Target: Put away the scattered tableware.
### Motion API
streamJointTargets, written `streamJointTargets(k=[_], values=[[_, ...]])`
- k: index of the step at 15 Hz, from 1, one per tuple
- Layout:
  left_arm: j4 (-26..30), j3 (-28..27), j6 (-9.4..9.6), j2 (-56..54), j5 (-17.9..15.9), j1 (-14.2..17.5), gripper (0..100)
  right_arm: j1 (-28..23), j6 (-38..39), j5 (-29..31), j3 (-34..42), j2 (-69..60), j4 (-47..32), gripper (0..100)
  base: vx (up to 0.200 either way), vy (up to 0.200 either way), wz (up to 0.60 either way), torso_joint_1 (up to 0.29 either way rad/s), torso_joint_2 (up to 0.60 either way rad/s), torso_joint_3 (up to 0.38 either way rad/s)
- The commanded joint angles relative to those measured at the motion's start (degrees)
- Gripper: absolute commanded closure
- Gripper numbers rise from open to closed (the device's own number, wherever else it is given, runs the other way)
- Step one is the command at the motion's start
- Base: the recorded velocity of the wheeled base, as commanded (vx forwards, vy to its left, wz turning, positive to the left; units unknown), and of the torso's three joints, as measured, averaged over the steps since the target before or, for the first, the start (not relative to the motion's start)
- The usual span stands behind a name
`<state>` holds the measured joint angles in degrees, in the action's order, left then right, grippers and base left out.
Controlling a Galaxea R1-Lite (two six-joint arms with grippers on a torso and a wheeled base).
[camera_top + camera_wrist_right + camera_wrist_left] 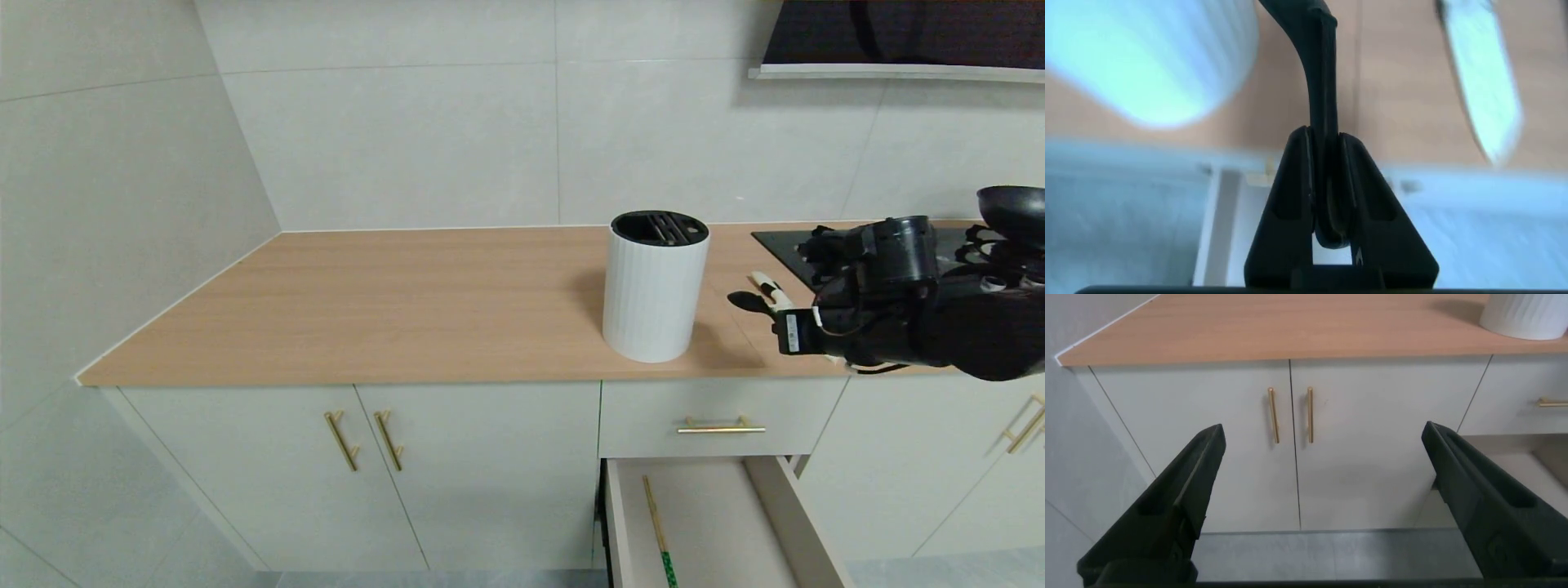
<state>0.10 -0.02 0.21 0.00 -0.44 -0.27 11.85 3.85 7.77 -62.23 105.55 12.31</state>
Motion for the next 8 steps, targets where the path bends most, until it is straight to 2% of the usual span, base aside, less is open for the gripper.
streamJointTargets(k=[1,3,5,8], values=[[0.0,0.0,-0.03,0.0,0.0,0.0,0,3.5,1.9,2.9,7.2,-12.2,-5.3,100,0.000,0.000,0.00,0.000,0.00,0.000],[0.0,0.0,-0.03,0.0,0.0,0.0,0,5.0,5.5,2.9,9.9,-16.6,-12.0,100,0.000,0.000,0.00,0.000,0.00,0.000],[0.0,0.0,0.06,0.0,0.0,0.0,0,5.0,6.0,2.0,14.2,-18.0,-12.7,100,0.000,0.000,0.00,0.000,0.00,0.000],[0.0,0.0,-0.03,0.0,0.0,0.0,0,5.1,6.0,1.7,14.9,-15.4,-11.5,100,0.000,0.000,0.00,0.000,0.00,0.000]])
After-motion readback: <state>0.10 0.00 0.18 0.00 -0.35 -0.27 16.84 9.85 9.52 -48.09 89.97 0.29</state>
